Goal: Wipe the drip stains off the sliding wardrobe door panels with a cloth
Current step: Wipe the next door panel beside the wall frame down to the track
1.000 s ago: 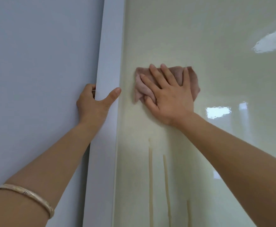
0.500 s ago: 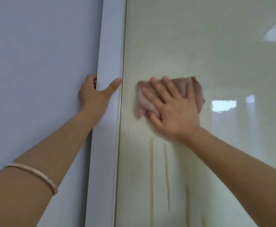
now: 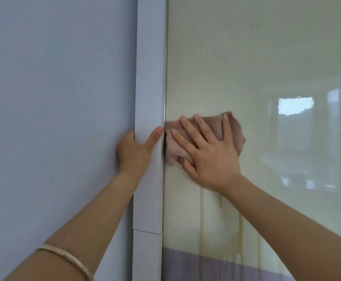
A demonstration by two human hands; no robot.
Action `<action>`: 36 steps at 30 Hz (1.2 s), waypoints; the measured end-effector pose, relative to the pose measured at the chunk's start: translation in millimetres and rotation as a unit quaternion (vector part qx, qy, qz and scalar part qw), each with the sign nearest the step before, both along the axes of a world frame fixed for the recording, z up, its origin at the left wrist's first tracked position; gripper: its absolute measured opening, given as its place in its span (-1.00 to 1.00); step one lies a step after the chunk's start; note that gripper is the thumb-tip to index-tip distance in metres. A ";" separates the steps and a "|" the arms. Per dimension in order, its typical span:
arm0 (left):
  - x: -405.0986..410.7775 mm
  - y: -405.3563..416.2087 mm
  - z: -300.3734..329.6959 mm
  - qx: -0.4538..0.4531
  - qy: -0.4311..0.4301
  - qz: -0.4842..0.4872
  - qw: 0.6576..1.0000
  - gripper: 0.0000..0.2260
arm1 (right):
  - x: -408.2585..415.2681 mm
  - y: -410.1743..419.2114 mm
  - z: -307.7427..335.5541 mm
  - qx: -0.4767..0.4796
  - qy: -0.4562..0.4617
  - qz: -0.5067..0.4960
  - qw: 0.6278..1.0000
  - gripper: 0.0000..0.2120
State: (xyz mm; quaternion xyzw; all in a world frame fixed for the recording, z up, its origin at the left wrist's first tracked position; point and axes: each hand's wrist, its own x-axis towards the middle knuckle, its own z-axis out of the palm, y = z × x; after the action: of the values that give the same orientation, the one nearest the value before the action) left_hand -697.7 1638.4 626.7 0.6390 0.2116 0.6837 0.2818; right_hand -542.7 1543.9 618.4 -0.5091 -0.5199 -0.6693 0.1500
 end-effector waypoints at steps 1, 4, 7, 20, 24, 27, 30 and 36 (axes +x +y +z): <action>-0.5 -1.2 1.1 -0.002 0.000 0.000 1.000 -0.62 | -1.2 -1.3 -14.3 -0.027 -0.009 0.007 1.000 -0.46; -1.2 -0.8 3.4 -0.003 0.003 -0.004 1.000 -0.59 | 4.0 -16.4 -17.1 -0.080 -0.050 0.003 0.996 -0.48; 1.9 4.7 1.9 0.005 -0.004 -0.001 1.000 -0.60 | 17.6 -27.9 31.4 0.004 -0.004 -0.030 1.000 -0.47; 0.6 -7.2 -0.3 -0.009 -0.007 0.040 0.999 -0.53 | 23.2 -30.0 -8.5 -0.034 -0.040 -0.007 0.999 -0.48; 4.6 -6.1 -2.7 0.001 -0.020 0.057 0.998 -0.47 | 17.7 -18.1 18.0 0.066 0.038 -0.029 0.997 -0.47; 3.7 -7.7 -2.8 -0.009 -0.026 0.045 0.999 -0.51 | 9.3 -8.3 -34.6 0.014 0.009 -0.003 1.000 -0.45; 1.2 -11.8 -1.3 -0.014 -0.019 0.029 0.999 -0.57 | 3.2 -13.7 -86.6 -0.084 -0.031 0.003 0.996 -0.45; 3.0 -6.5 -2.1 -0.013 -0.023 0.038 0.999 -0.51 | 17.9 -24.5 -9.0 -0.023 -0.029 -0.011 0.999 -0.47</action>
State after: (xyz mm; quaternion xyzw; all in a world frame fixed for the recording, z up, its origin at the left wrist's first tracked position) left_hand -694.7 1632.0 624.6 0.6112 0.2378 0.7054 0.2689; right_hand -524.9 1519.4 609.4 -0.4983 -0.5340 -0.6732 0.1158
